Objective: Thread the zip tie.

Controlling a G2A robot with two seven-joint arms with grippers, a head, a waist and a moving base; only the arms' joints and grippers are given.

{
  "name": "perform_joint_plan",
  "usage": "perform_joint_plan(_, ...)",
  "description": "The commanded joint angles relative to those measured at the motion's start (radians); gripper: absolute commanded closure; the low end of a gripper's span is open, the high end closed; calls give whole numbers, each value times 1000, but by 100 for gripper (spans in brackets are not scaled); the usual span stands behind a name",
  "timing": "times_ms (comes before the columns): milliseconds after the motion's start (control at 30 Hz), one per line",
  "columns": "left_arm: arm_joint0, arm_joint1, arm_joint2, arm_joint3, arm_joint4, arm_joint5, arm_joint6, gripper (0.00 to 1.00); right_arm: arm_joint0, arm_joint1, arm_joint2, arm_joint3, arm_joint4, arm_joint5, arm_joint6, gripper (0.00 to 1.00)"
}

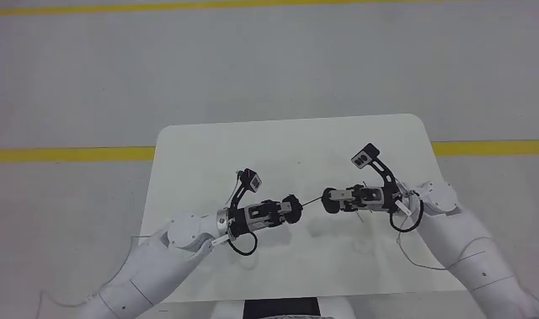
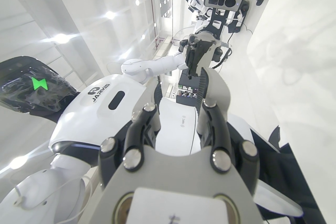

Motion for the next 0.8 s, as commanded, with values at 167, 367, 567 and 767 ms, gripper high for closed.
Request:
perform_joint_plan(167,0,0,0,0,0,0,0,100,7,5,-14,4,-4,0,0,76)
perform_joint_plan(367,0,0,0,0,0,0,0,100,11,5,-22,11,-1,0,0,82)
perform_joint_plan(567,0,0,0,0,0,0,0,100,17,1,-32,16,4,0,0,84)
perform_joint_plan(767,0,0,0,0,0,0,0,100,28,-6,-43,27,8,0,0,89)
